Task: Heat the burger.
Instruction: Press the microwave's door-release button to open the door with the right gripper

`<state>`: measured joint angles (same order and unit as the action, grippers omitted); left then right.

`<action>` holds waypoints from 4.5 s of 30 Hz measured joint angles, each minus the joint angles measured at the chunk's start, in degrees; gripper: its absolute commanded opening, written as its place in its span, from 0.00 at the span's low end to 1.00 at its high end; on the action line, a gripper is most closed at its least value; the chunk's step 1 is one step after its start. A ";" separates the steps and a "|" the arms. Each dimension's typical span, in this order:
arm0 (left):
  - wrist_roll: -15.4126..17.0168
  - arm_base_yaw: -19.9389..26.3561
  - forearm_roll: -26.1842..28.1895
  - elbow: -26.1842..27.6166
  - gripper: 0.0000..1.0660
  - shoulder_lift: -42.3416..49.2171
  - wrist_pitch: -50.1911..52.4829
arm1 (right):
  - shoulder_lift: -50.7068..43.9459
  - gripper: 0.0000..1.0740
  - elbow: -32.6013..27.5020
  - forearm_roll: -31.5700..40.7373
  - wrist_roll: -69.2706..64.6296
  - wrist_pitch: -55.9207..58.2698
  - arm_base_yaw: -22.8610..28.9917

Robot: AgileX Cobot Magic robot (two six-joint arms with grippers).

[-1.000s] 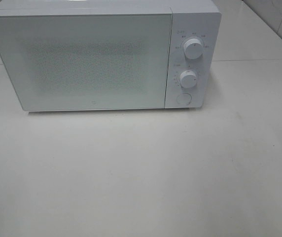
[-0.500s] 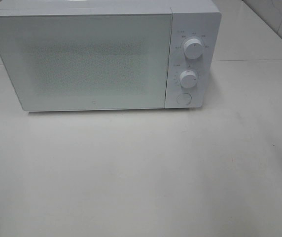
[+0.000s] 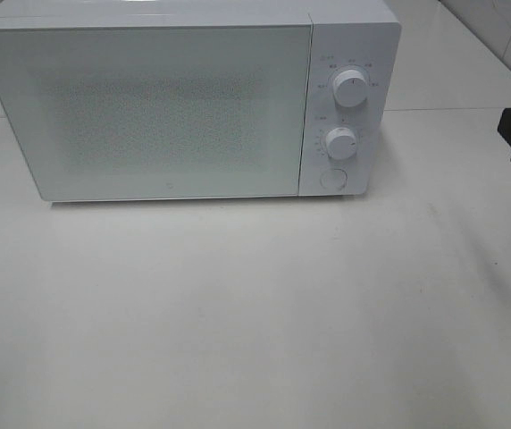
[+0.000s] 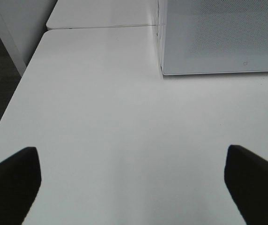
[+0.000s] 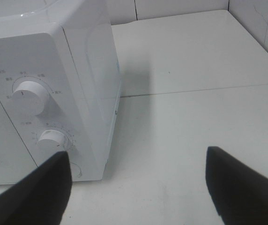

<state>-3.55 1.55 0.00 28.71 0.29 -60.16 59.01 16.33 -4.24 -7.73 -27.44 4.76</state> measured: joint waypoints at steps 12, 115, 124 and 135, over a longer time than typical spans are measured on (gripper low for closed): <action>0.00 0.00 0.00 0.00 0.94 0.00 0.00 | 14.44 0.59 -0.34 6.02 0.00 -12.03 6.53; 0.00 0.00 0.00 0.00 0.94 0.00 0.00 | 62.74 0.00 26.76 33.92 -72.48 -27.27 27.96; 0.00 0.00 0.00 0.00 0.94 0.00 0.00 | 62.85 0.00 27.73 33.80 -71.79 -26.64 26.30; 0.00 0.00 0.00 0.00 0.94 0.00 0.00 | 63.31 0.00 30.94 33.00 -69.79 -25.84 26.30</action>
<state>-3.55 1.55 0.00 28.71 0.29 -60.16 122.33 47.27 28.76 -77.52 -53.29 31.05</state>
